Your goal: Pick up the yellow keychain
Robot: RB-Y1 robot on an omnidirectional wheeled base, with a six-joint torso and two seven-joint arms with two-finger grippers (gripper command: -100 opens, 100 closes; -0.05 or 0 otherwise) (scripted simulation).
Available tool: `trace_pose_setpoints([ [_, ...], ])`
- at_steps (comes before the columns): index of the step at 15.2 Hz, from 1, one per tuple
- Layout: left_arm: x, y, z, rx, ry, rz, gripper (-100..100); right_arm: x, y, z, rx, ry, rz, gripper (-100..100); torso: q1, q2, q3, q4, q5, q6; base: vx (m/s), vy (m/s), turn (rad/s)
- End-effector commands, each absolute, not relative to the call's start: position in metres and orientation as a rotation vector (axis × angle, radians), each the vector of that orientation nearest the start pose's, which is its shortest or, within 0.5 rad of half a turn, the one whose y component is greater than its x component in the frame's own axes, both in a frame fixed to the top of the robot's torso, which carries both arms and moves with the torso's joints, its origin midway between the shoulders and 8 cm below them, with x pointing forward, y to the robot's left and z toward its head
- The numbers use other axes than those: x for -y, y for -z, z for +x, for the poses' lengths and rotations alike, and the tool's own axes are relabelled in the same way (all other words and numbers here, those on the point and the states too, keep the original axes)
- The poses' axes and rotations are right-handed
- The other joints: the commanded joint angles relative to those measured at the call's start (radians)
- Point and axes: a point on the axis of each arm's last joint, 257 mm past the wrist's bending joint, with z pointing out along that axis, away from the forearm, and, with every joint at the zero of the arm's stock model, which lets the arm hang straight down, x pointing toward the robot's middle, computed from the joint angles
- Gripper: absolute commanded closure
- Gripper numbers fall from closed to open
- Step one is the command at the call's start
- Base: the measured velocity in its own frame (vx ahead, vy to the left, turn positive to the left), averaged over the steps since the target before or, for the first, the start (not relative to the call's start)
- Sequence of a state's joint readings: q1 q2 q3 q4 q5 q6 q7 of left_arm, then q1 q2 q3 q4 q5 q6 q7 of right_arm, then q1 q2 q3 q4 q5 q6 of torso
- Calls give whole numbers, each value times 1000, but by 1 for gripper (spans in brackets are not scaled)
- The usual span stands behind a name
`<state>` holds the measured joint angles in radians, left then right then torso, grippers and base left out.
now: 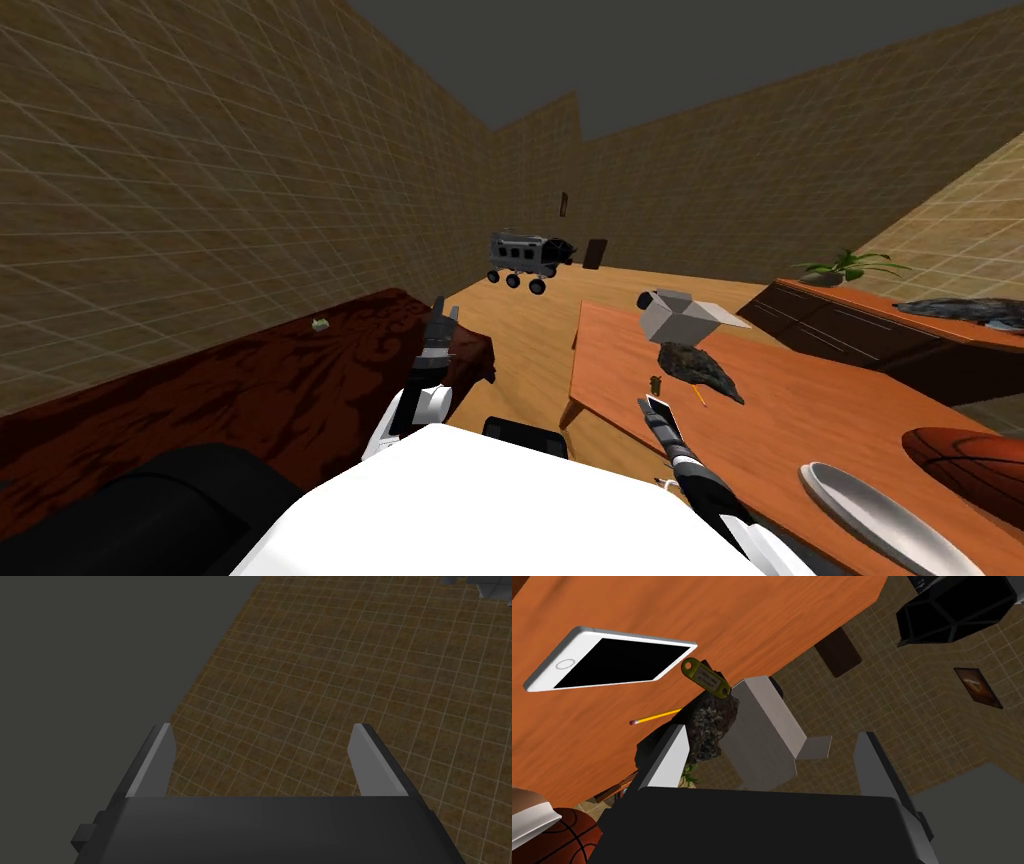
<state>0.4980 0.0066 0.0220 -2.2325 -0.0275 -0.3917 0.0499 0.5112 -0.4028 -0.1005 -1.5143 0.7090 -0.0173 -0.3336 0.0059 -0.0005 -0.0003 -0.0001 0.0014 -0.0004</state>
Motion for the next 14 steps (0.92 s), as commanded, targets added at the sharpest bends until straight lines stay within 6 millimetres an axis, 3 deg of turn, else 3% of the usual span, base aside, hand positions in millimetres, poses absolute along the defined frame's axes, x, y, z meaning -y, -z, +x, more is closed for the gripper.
trace_pose_setpoints([
  [1,-290,18,368,-719,1269,-782,0,487,428,301,-1830,-195,1002,-100,0,0,0,0,0,0,31,48,66],
  [4,-290,18,368,-719,1269,-782,0,529,452,265,-1894,-21,1022,-100,-3,0,0,0,0,0,42,47,264],
  [7,-290,18,368,-719,1269,-782,0,535,464,252,-1918,8,1037,-100,-3,0,0,0,-1,0,42,31,130],
  [8,-290,18,368,-719,1269,-782,0,554,471,235,-1942,92,1036,-100,-4,1,0,0,-1,1,33,32,216],
  [10,-290,18,368,-719,1269,-782,0,557,478,226,-1956,108,1050,-100,-4,1,0,0,-1,0,40,28,184],
  [11,-290,18,368,-719,1269,-782,0,576,483,209,-1978,193,1048,-100,-4,1,1,0,-1,1,50,28,253],
  [12,-290,18,368,-719,1269,-782,0,579,489,200,-1990,208,1062,-100,-4,0,0,0,-1,0,59,26,275],
  [14,-290,18,368,-719,1269,-782,0,579,489,200,-1990,208,1062,-100,-5,0,0,0,-1,1,35,5,20],
])
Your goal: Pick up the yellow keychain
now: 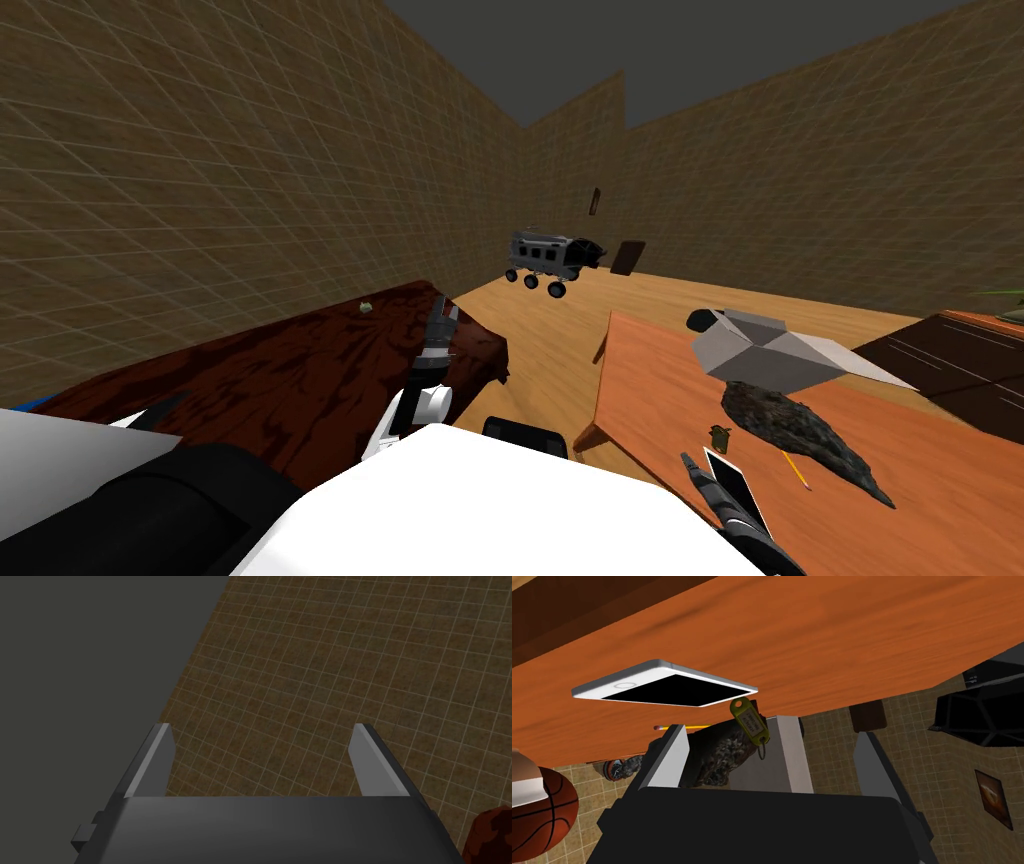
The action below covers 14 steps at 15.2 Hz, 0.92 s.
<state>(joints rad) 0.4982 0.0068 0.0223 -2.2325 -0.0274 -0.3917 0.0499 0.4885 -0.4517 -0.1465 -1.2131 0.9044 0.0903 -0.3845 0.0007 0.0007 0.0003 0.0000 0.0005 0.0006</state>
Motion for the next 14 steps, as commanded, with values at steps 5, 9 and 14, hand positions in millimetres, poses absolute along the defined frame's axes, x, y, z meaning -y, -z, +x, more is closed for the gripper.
trace_pose_setpoints([
  [5,-290,18,368,-719,1269,-782,0,617,503,148,-2047,397,1074,-100,0,-1,0,0,0,-1,52,9,208],
  [9,-290,18,368,-719,1269,-782,0,634,510,117,-2077,495,1082,-100,-1,-2,-1,0,0,-1,58,-8,148],
  [14,-290,18,368,-719,1269,-782,0,663,514,64,-2123,671,1086,-100,-2,-4,-2,-1,0,-1,75,-17,213],
])
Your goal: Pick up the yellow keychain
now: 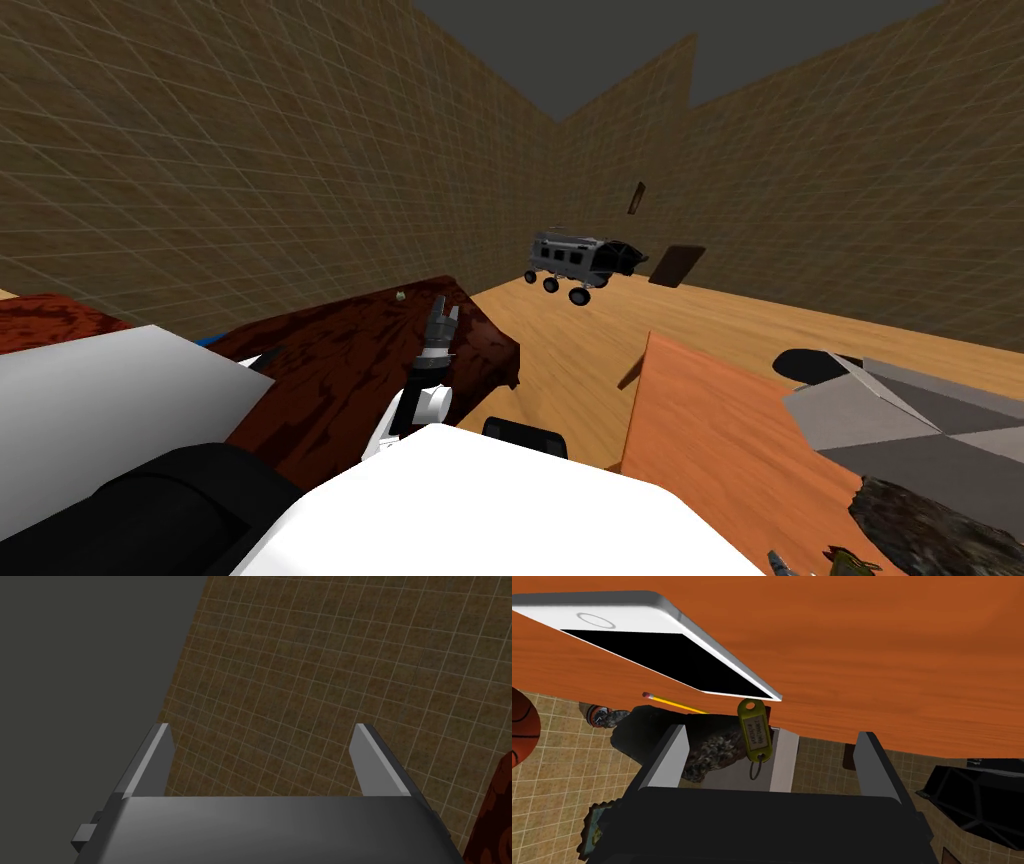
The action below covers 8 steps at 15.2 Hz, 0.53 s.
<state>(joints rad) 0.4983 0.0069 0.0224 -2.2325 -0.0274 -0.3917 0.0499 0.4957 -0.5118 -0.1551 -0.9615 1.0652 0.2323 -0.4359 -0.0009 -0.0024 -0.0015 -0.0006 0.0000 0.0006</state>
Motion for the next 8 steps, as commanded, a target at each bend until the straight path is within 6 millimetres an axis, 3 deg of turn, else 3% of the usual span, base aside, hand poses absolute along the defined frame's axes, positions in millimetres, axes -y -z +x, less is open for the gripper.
trace_pose_setpoints([
  [1,-290,18,368,-719,1269,-782,0,663,514,64,-2123,671,1086,-100,0,0,0,0,0,0,34,-13,-48],
  [2,-290,18,368,-719,1269,-782,0,675,512,43,-2135,742,1086,-100,1,2,1,0,0,0,35,-8,178],
  [5,-290,18,368,-719,1269,-782,0,685,513,14,-2162,829,1083,-100,0,1,1,1,0,-1,67,-32,238],
  [7,-290,18,368,-719,1269,-782,0,700,508,-25,-2190,958,1070,-100,-2,0,0,0,0,-1,103,-61,318],
  [8,-290,18,368,-719,1269,-782,0,700,509,-30,-2194,965,1080,-100,-3,-2,-1,0,0,-2,106,-82,244],
])
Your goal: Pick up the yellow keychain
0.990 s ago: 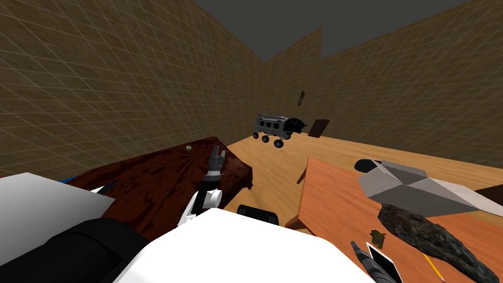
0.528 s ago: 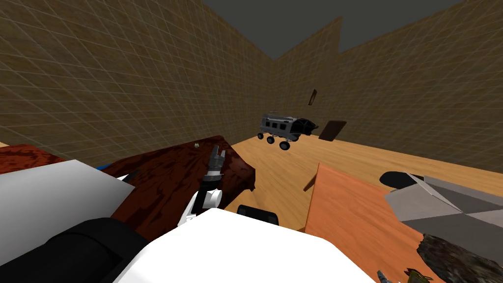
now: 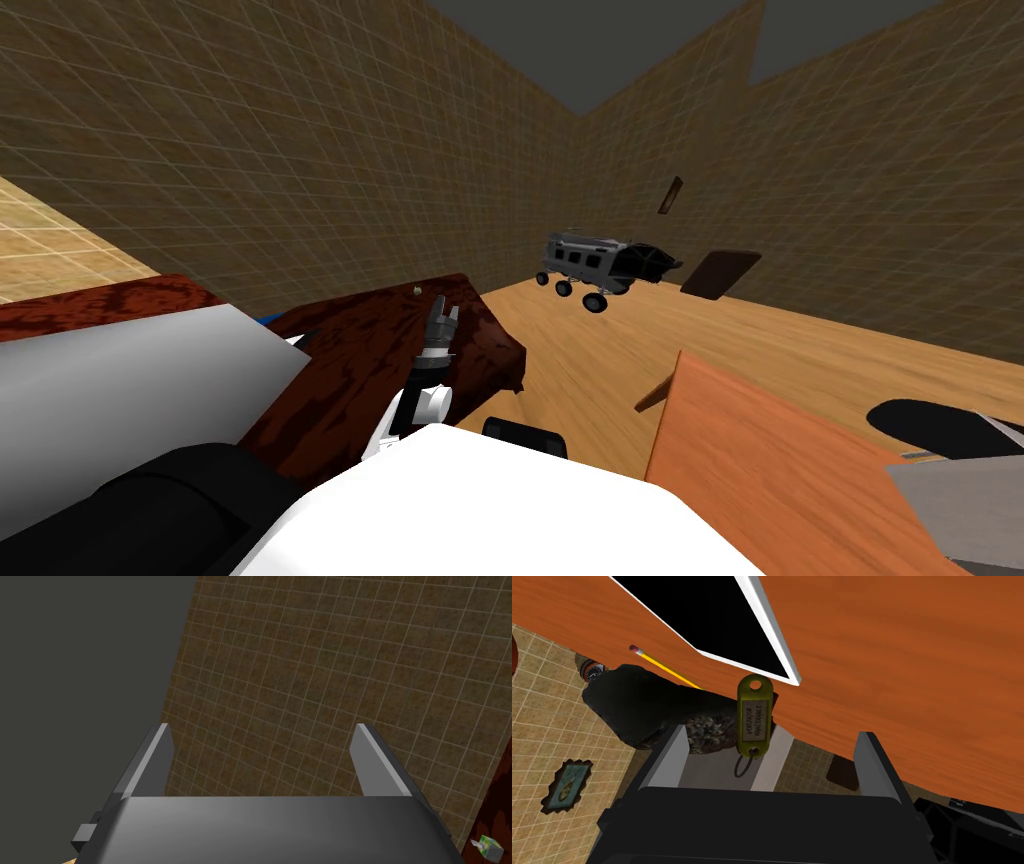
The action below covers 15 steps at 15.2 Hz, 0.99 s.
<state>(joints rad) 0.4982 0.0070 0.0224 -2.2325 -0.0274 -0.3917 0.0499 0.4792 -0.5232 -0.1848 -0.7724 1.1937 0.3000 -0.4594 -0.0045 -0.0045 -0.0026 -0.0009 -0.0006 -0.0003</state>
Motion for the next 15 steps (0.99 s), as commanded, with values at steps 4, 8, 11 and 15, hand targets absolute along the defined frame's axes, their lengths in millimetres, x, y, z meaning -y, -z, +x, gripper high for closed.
trace_pose_setpoints([
  [4,-290,18,368,-719,1269,-782,0,706,507,-49,-2212,1025,1070,-100,4,5,3,1,1,1,36,-26,20],
  [8,-290,18,368,-719,1269,-782,0,712,502,-83,-2240,1124,1060,-100,3,3,2,1,1,0,56,-46,185],
  [11,-290,18,368,-719,1269,-782,0,713,501,-97,-2253,1163,1055,-100,1,2,1,0,0,0,66,-65,134],
  [15,-290,18,368,-719,1269,-782,0,714,499,-116,-2270,1209,1050,-100,3,4,2,1,0,1,39,-45,105],
])
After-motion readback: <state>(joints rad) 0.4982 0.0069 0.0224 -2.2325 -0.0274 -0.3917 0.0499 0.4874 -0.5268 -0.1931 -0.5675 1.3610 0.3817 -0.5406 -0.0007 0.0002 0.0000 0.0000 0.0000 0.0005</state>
